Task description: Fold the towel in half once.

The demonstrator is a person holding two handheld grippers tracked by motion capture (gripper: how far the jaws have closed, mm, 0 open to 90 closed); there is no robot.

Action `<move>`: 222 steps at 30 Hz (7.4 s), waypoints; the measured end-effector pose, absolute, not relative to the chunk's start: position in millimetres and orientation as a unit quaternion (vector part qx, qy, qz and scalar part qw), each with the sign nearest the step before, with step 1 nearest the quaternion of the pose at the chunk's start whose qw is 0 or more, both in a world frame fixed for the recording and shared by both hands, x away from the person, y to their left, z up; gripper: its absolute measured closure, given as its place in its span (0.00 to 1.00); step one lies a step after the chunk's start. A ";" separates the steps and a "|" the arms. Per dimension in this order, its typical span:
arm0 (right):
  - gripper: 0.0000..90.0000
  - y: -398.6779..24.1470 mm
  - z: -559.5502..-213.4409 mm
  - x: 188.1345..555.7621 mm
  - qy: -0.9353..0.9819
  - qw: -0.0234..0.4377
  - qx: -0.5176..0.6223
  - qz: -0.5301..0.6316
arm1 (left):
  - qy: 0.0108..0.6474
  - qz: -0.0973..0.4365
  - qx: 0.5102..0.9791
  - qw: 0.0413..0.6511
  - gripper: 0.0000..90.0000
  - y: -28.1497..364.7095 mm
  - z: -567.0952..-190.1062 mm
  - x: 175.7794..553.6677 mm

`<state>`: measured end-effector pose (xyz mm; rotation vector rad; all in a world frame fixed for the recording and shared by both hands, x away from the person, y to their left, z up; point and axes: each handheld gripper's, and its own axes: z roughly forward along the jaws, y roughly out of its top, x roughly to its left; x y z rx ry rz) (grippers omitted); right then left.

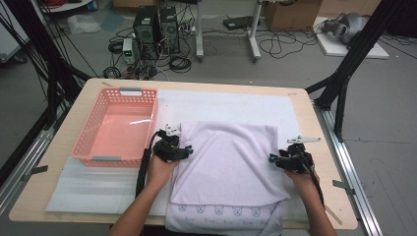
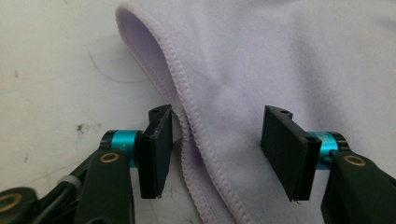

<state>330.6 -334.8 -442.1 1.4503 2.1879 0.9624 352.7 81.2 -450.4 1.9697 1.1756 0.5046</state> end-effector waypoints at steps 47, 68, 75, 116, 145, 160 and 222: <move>0.66 -332.1 -406.5 394.2 0.725 0.265 0.505 0.387 | 0.473 0.220 0.703 0.483 0.48 71.4 -414.0 403.0; 0.65 -344.6 -431.1 291.8 0.753 0.217 0.479 0.396 | 0.405 0.186 0.764 0.467 0.56 94.1 -436.4 312.5; 0.64 -334.8 -442.8 278.4 0.763 0.210 0.472 0.389 | 0.422 0.175 0.771 0.444 0.57 105.5 -450.4 299.6; 0.95 -333.2 -449.4 271.9 0.763 0.222 0.479 0.374 | 0.423 0.165 0.779 0.432 0.88 101.4 -451.2 303.5; 0.94 -333.7 -449.2 269.6 0.761 0.216 0.482 0.376 | 0.425 0.164 0.771 0.445 0.75 97.7 -447.2 306.0; 0.97 -335.8 -446.5 268.7 0.758 0.220 0.477 0.386 | 0.423 0.151 0.762 0.467 0.96 101.7 -442.2 301.0; 0.77 -350.1 -426.9 214.3 0.764 0.215 0.488 0.362 | 0.405 0.123 0.746 0.515 0.52 120.5 -413.0 259.5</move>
